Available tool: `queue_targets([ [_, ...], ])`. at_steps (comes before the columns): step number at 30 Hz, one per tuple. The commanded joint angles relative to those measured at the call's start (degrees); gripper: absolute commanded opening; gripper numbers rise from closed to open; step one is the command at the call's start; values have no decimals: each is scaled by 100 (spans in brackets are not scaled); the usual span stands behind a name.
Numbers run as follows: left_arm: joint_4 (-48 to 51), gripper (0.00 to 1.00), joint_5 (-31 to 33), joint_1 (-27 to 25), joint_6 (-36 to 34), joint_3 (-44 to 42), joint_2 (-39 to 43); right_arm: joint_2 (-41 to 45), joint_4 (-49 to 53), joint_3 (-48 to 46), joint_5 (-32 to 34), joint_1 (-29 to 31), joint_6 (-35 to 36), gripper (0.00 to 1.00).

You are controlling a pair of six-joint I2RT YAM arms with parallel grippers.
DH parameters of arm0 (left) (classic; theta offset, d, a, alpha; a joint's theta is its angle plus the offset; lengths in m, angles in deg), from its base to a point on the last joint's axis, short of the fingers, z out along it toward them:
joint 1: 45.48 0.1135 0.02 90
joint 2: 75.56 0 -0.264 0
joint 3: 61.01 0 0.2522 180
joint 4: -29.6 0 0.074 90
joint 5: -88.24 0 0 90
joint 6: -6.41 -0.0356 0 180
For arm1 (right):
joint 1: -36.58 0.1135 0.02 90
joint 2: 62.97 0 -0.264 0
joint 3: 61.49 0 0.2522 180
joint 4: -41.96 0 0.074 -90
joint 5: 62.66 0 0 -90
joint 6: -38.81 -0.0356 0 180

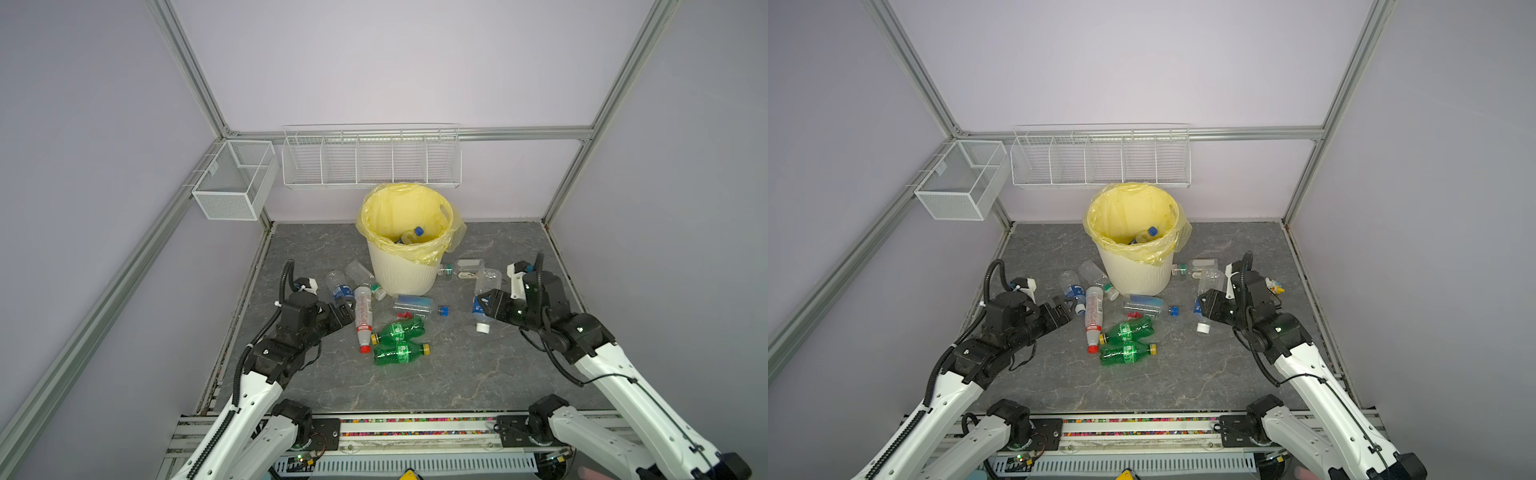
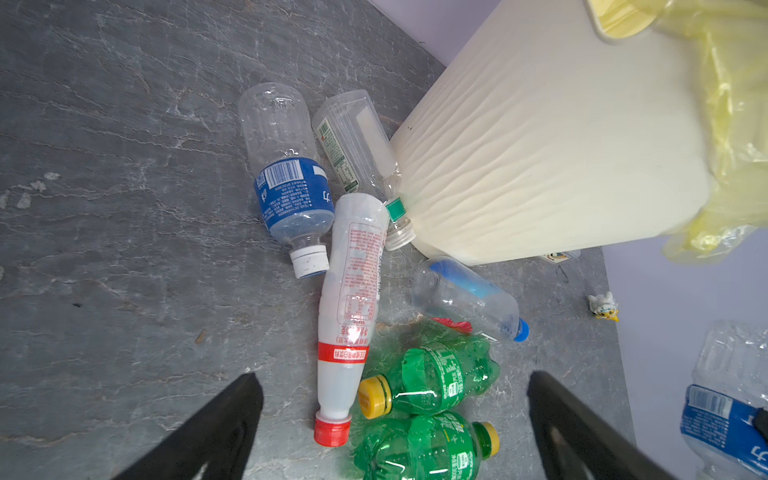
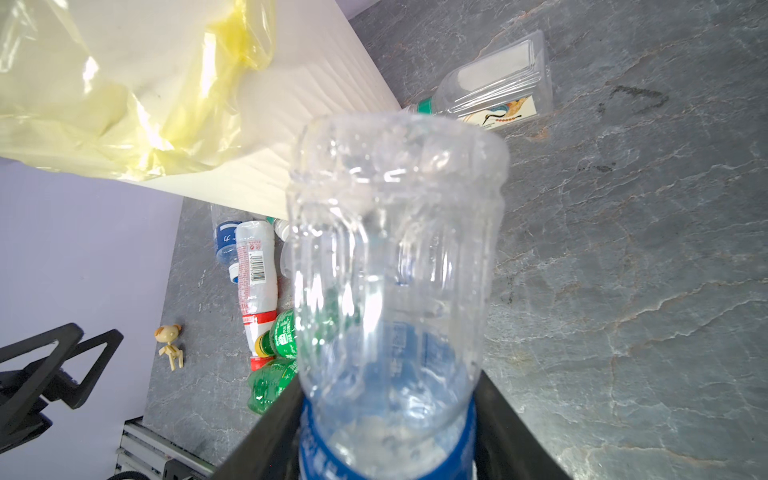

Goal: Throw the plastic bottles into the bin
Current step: 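Pull the held bottle back from the pile with the right gripper, then lift the clear bottle with the right gripper up over the bin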

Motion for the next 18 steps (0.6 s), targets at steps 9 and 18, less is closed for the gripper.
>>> queue_targets([
  [9, -164, 100, -5, 33, 49, -152, -177, 337, 26, 642, -242, 41, 431, 57],
  [18, -318, 100, 58, 34, 46, -258, -305, -18, -252, 1465, -300, 70, 534, 57],
])
